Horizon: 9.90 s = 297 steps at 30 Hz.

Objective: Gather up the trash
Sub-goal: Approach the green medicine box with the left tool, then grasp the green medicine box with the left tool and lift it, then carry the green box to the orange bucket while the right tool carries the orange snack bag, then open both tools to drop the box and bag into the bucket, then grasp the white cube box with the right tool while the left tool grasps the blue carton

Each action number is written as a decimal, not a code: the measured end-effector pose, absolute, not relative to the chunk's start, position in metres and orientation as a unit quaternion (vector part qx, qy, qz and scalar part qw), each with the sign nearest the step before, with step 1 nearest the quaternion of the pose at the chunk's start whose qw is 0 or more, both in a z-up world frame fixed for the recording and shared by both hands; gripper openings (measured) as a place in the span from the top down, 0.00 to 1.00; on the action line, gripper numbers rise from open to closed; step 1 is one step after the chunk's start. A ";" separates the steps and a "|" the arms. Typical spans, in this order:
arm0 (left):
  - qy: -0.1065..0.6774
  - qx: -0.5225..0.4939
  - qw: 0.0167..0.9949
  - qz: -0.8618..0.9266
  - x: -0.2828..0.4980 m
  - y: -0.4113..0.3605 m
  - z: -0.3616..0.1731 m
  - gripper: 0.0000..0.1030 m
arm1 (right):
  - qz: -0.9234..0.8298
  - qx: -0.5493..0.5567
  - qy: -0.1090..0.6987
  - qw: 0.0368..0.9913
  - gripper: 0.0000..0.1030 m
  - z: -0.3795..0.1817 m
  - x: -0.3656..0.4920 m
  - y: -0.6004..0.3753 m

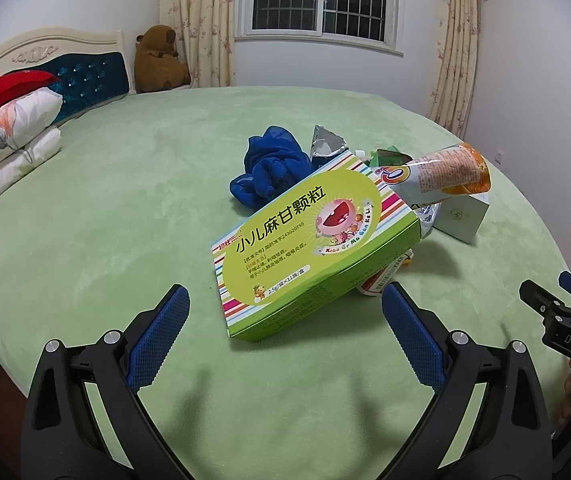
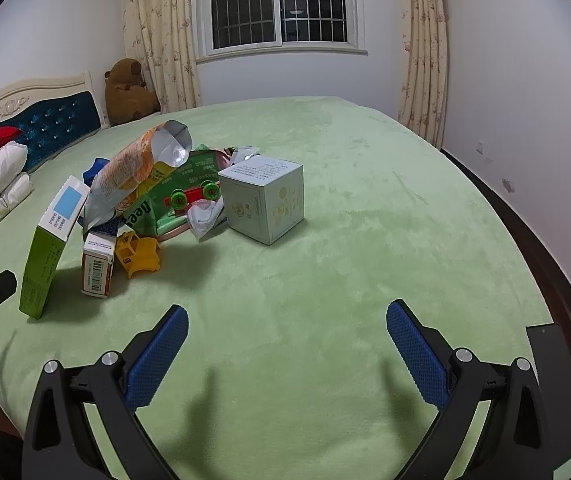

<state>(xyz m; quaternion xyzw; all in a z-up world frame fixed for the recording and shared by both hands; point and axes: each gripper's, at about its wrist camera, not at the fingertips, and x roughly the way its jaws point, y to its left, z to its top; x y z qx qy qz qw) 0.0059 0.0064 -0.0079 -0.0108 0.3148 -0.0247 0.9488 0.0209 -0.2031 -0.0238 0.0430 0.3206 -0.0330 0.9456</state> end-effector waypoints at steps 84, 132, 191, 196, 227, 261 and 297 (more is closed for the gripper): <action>0.278 0.256 0.925 0.027 0.039 -0.045 -0.055 0.08 | -0.007 0.111 0.306 0.946 0.05 -0.015 0.022 -0.227; 0.256 -0.018 0.966 -0.006 -0.040 0.063 0.005 0.64 | 0.070 0.214 0.276 0.934 0.05 0.009 0.128 -0.094; 0.577 0.080 0.789 -0.194 -0.167 -0.012 -0.181 0.65 | 0.209 -0.024 0.574 0.791 0.54 -0.195 -0.166 -0.165; 0.622 0.081 0.755 -0.191 -0.157 -0.013 -0.205 0.65 | 0.220 -0.037 0.603 0.766 0.54 -0.223 -0.161 -0.156; 0.565 0.090 0.792 -0.214 -0.148 0.000 -0.153 0.25 | 0.266 0.005 0.498 0.826 0.36 -0.094 -0.169 -0.201; 0.399 -0.016 0.903 -0.160 0.007 0.002 -0.018 0.14 | 0.216 -0.012 0.356 0.909 0.31 -0.021 0.185 -0.256; 0.423 -0.011 0.905 -0.038 0.133 0.037 -0.043 0.66 | 0.188 0.081 0.279 0.938 0.36 0.008 0.051 -0.278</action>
